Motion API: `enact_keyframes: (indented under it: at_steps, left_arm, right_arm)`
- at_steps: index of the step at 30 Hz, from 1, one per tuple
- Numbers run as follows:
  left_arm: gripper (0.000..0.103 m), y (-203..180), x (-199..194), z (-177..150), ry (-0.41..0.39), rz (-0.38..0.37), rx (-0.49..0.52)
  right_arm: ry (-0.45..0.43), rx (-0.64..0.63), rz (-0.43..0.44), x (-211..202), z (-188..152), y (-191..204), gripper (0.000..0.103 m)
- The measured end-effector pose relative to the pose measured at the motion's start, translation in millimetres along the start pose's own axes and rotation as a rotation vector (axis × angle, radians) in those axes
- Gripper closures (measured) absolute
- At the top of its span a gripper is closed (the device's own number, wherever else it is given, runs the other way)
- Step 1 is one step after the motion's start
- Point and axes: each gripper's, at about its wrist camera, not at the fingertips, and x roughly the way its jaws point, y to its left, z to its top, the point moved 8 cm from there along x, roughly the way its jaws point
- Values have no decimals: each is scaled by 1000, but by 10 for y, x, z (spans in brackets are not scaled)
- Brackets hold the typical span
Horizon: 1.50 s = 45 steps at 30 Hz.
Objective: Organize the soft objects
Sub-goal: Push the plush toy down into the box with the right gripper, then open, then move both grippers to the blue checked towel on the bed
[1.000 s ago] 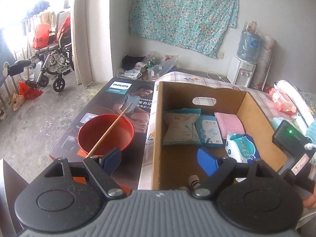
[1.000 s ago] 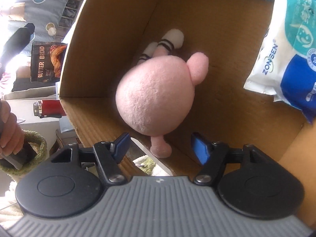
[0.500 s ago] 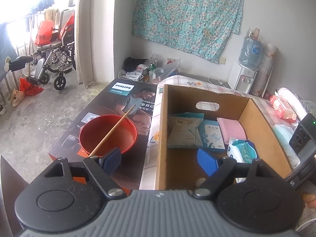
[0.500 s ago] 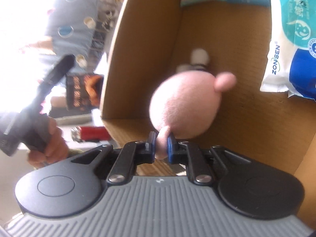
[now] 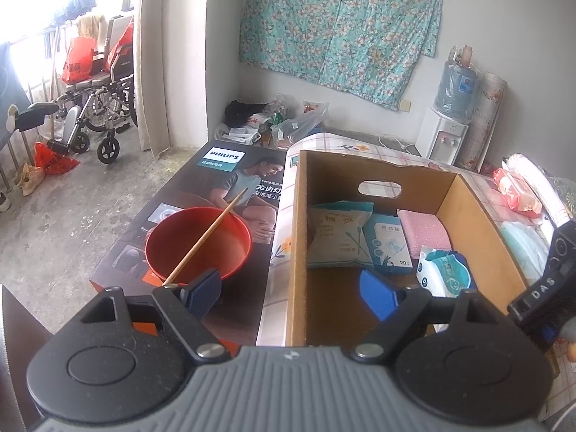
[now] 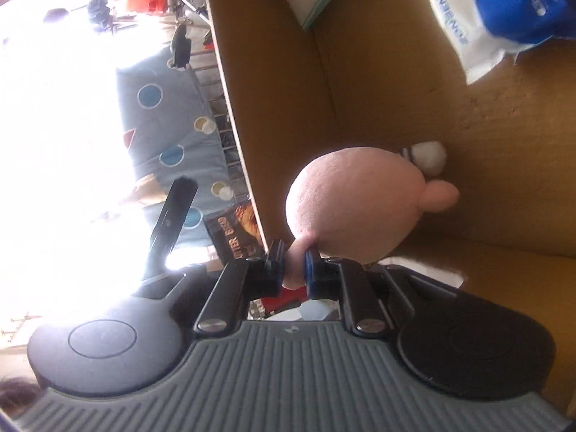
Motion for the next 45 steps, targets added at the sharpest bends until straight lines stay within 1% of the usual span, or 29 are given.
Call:
enact_keyframes:
  at_steps: [2,4,7,9,13,17,21,25,26,27,28,29,30,31,34,37,40,42,45]
  left_arm:
    - [17,-5,-7,6,-2,-9,3]
    - [17,-11,-8,13,-2,-16,4]
    - [17,-18,-1,3,2,-18,3]
    - [17,-16,14,-5,9,-17,2]
    - [17,-18,32,-13,17,-19,0]
    - [17,-46,38,-15,20,-21,8]
    - [17,-72,34,-21,18,-24,12]
    - [17,-98,44,-38,23,-28,12]
    - [17,-110,53,-41,26,-30,12]
    - [17,-121,55,-48,28,-32,11]
    - [17,-134,57,-52,30,-35,11]
    - [17,-152,55,-58,31,-39,12]
    - [17,-170,51,-61,30,-42,15]
    - [17,-195,46,-62,28,-46,19]
    - [17,-273,41,-55,28,-58,25]
    - [17,-385,26,-43,23,-81,37]
    - [17,-521,18,-9,20,-107,59]
    - [17,-627,20,26,21,-124,82]
    - [17,-816,29,84,19,-149,118]
  right_arm:
    - [-47,20,-3,-18,165,-63,92]
    - [-81,27,16,-46,319,-5,92]
    - [-140,6,-2,-78,525,84,92]
    - [-172,27,-7,-82,667,71,92]
    - [-223,45,-18,-143,955,-26,92]
    - [-258,25,-43,-295,1227,-81,91]
    - [-307,-85,-116,-346,1335,30,90]
    - [-312,-183,-158,-366,1412,104,88]
    - [-328,-203,-176,-395,1430,119,87]
    - [-343,-221,-196,-425,1440,134,81]
    - [-360,-237,-207,-469,1444,160,68]
    - [-373,-251,-207,-507,1438,186,58]
    - [-387,-266,-210,-549,1422,209,38]
    - [-400,-286,-211,-594,1391,241,30]
    - [-427,-367,-194,-735,1233,357,30]
    - [-468,-420,-149,-938,999,435,29]
    - [-523,-461,-97,-1238,714,460,29]
    - [-580,-495,-68,-1501,507,446,28]
    - [-702,-530,-54,-1995,235,324,27]
